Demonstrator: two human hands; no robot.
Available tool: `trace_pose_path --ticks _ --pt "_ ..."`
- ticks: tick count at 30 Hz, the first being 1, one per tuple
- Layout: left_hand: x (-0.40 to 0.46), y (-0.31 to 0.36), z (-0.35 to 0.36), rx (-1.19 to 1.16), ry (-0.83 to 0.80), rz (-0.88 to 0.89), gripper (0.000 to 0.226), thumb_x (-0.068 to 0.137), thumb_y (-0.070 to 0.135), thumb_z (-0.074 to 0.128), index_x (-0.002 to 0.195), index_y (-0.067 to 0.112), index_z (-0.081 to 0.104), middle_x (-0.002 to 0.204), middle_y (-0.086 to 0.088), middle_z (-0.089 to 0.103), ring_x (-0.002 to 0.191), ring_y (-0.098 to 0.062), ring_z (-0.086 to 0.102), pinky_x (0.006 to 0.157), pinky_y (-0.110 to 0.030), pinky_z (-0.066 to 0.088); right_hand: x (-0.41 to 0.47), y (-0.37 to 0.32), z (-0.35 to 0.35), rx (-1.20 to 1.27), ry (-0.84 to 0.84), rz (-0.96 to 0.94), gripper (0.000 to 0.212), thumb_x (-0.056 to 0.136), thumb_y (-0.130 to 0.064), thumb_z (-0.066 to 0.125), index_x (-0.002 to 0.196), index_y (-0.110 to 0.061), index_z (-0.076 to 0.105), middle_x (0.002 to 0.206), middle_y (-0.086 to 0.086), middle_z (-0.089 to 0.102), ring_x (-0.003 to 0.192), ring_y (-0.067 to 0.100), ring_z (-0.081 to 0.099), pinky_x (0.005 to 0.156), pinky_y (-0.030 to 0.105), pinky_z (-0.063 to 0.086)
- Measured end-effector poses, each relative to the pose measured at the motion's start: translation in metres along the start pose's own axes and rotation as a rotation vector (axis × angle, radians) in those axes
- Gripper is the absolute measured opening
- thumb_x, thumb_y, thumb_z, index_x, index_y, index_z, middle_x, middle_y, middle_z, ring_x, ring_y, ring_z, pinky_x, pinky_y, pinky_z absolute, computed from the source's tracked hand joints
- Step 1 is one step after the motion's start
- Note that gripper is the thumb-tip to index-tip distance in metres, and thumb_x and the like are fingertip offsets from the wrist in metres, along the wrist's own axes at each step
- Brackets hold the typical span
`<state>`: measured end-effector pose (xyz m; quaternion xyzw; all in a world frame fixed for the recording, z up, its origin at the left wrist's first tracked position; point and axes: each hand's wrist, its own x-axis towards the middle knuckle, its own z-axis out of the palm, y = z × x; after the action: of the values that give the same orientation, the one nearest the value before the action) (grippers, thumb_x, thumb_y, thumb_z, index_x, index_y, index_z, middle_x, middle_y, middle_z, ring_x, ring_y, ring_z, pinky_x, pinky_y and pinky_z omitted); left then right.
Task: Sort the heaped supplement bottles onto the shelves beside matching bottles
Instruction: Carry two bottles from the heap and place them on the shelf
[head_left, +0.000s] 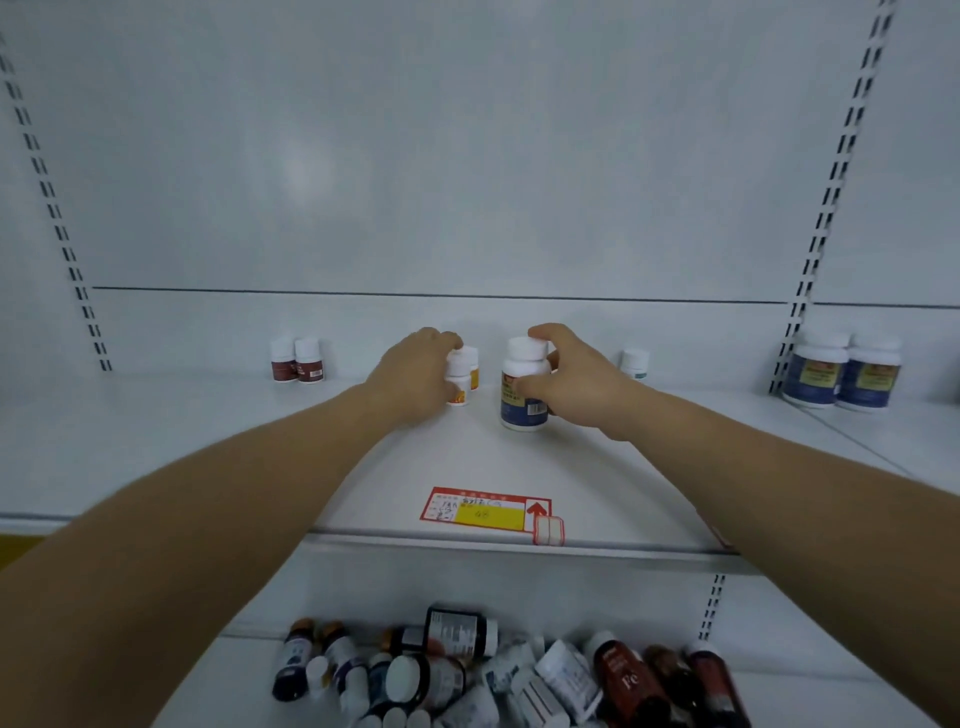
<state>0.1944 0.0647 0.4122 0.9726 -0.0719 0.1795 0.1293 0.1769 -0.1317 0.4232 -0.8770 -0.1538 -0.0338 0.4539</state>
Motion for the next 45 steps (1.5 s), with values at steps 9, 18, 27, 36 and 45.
trace_pose_path --ticks 9,18,27,36,45 --pt "-0.045 0.092 -0.006 -0.486 -0.280 -0.003 0.074 0.082 0.035 0.069 0.144 0.024 0.030 0.144 -0.001 0.042 0.124 -0.019 0.046 0.089 -0.027 0.038 -0.051 0.009 -0.036 0.148 0.228 0.047 0.061 0.088 -0.021 0.065 0.140 -0.026 0.034 0.110 0.001 0.053 0.103 0.023 0.059 0.093 0.043 0.052" --pt "-0.050 0.233 0.031 -0.555 -0.428 0.137 0.068 0.082 0.031 0.068 0.141 0.017 0.037 0.121 -0.003 0.060 0.105 -0.019 0.057 0.086 -0.026 0.043 -0.114 0.070 -0.146 0.186 0.370 0.096 0.041 0.086 -0.020 0.065 0.122 -0.027 0.046 0.112 0.004 0.059 0.098 0.021 0.062 0.089 0.043 0.054" --pt "-0.032 0.363 0.074 -0.096 -0.495 0.123 0.075 0.089 0.064 0.040 0.149 0.022 0.024 0.156 -0.003 0.024 0.140 -0.023 0.028 0.113 -0.036 0.023 -0.130 0.166 -0.266 0.060 0.262 0.098 0.035 0.088 -0.020 0.065 0.114 -0.028 0.042 0.106 -0.002 0.056 0.098 0.016 0.059 0.091 0.037 0.051" --pt "-0.024 0.370 0.101 0.145 -0.512 0.008 0.077 0.087 0.074 0.020 0.151 0.033 0.009 0.160 0.004 0.002 0.147 -0.023 0.001 0.113 -0.059 0.004 -0.085 0.193 -0.273 0.010 0.116 -0.016 0.050 0.087 -0.025 0.066 0.131 -0.021 0.042 0.115 -0.003 0.056 0.107 0.017 0.056 0.093 0.034 0.048" --pt "-0.024 0.372 0.099 0.103 -0.500 -0.017 0.076 0.087 0.072 0.028 0.150 0.034 0.013 0.160 0.006 0.004 0.147 -0.020 0.001 0.114 -0.057 0.002 -0.049 0.203 -0.271 -0.172 0.134 -0.005 0.048 0.091 -0.027 0.059 0.132 -0.012 0.041 0.124 0.005 0.056 0.109 0.023 0.055 0.086 0.033 0.045"
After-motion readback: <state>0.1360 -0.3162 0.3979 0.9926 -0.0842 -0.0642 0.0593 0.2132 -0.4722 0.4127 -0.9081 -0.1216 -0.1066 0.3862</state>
